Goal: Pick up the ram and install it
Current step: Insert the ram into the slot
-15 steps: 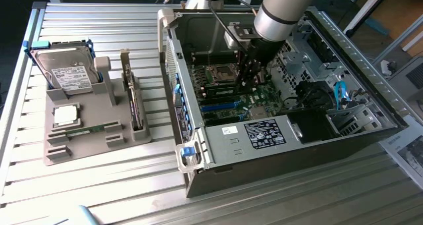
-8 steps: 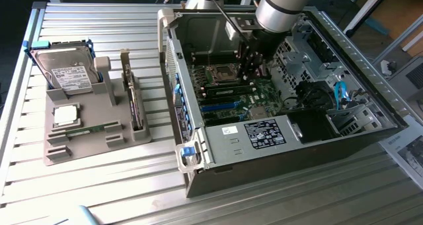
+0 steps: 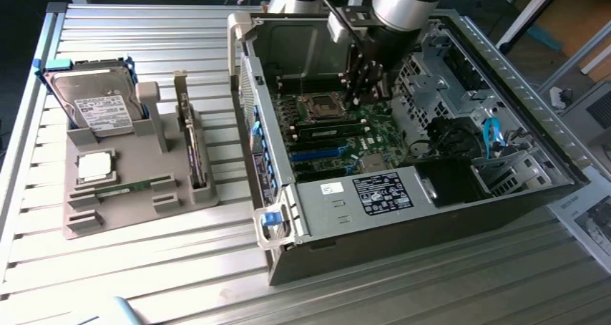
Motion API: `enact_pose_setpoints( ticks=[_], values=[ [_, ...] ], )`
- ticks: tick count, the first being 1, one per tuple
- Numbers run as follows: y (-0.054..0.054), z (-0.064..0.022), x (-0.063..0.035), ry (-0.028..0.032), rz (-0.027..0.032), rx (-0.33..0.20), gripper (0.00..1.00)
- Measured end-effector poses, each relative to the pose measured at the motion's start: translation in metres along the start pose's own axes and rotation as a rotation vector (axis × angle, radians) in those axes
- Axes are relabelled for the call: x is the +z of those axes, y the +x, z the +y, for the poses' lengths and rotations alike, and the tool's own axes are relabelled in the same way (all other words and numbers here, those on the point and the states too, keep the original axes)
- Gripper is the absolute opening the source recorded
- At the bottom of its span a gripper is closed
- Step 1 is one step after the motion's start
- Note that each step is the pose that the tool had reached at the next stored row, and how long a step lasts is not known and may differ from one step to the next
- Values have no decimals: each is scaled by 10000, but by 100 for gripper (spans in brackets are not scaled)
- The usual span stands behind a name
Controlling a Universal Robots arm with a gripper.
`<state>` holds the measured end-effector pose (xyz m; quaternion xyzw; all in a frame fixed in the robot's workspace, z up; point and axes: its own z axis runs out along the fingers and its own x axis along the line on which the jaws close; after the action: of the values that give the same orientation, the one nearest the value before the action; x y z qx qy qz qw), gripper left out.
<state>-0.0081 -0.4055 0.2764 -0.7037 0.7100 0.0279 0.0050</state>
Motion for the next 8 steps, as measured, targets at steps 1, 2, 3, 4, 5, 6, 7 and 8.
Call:
enact_pose_setpoints(
  ticks=[1, 2, 3, 4, 5, 6, 7, 8],
  values=[
    [-9, 1, -28, 1, 0, 0, 26],
    [-17, 2, -57, 1, 2, -1, 26],
    [-25, 3, -81, 3, 0, 0, 26],
    [-33, 4, -109, 4, 0, -1, 26],
    [-39, 4, -132, 4, 1, -1, 26],
    [-45, 5, -155, 5, 2, -1, 26],
    [-50, 6, -169, 7, 2, -1, 26],
    [-51, 5, -170, 8, 0, -1, 26]
  ],
)
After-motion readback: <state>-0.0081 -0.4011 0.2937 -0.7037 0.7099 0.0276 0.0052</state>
